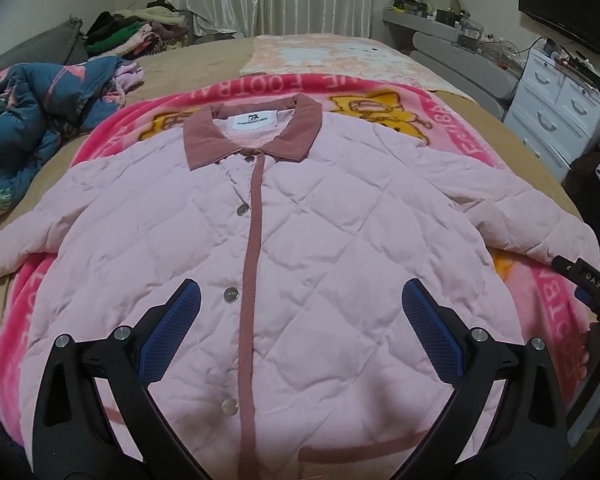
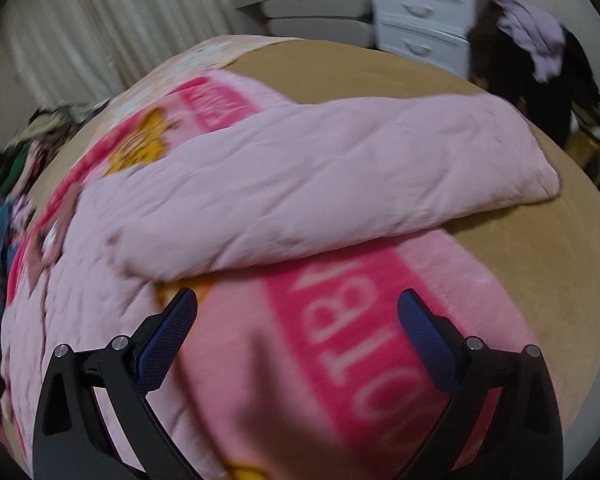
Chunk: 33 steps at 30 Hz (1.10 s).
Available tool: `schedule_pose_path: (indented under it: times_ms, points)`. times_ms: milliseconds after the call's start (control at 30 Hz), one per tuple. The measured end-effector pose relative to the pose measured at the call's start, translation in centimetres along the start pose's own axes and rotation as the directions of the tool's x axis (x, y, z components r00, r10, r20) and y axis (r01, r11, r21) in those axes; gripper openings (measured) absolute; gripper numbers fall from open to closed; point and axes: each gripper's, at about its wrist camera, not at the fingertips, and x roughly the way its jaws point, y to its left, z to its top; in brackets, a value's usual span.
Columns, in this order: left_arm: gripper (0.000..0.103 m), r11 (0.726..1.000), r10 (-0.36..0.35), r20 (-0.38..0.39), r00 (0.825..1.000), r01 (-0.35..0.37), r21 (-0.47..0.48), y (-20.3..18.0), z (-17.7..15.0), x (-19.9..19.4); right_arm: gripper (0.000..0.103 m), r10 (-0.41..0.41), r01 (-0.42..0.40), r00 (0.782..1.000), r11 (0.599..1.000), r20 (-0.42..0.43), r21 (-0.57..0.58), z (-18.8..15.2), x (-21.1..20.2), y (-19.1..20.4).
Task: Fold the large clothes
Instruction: 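Move the right gripper toward the cuff of the nearest jacket sleeve, then grasp the sleeve cuff with the right gripper and lift it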
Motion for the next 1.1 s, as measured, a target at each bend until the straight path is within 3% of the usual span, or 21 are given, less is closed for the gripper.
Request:
schedule_pose_path:
  times_ms: [167,267,367,500,600,733,833,900,1000,1100]
  points:
    - [0.094,1.0,0.01,0.003,1.0,-0.01,0.004,-0.8,0.5,0.3,0.099,-0.038,0.038,0.999,0.995,-0.002,0.088,1.2,1.2,-3.5]
    - [0.094,1.0,0.025,0.003,1.0,-0.025,0.003,-1.6,1.0,0.6,0.099,-0.016,0.019,1.0,0.988,-0.017,0.15,1.9,2.0,-5.6]
    - [0.094,1.0,0.005,-0.022,1.0,-0.005,-0.011,-2.2,1.6,1.0,0.099,-0.05,0.046,0.999,0.979,0.012,0.196,3.1,2.7,-7.9]
    - [0.094,0.998,-0.052,-0.075,0.996,0.05,-0.026,-2.8,2.0,1.8,0.099,0.004,-0.007,1.0,0.95,0.011,0.312,4.1,4.6,-11.5]
    - [0.094,0.999,-0.045,-0.088,0.995,0.044,-0.005,-2.2,2.2,2.4,0.099,-0.007,-0.005,0.999,0.949,0.038,0.316,4.7,5.0,-12.0]
    - [0.094,0.998,-0.035,-0.091,0.995,0.031,-0.048,0.3,3.4,3.7,0.097,-0.029,0.0,0.997,0.932,0.075,0.362,6.4,5.7,-13.0]
    - [0.094,0.997,-0.023,-0.084,0.996,0.017,-0.072,2.6,4.4,4.1,0.077,-0.064,0.018,0.993,0.918,0.103,0.396,7.5,6.0,-13.9]
    - [0.094,0.997,-0.009,-0.07,0.998,0.003,-0.08,4.1,5.2,4.2,0.054,-0.05,-0.001,0.993,0.91,0.111,0.415,8.1,6.0,-14.2]
    - [0.094,0.996,0.006,-0.05,0.999,-0.011,-0.094,6.2,6.4,4.6,0.031,-0.049,-0.003,0.991,0.926,0.128,0.379,9.0,5.4,-13.2]
    - [0.094,0.995,0.014,-0.038,0.999,-0.018,-0.102,8.2,7.1,4.8,0.021,-0.072,0.015,0.981,0.954,0.181,0.298,9.8,3.4,-11.0]
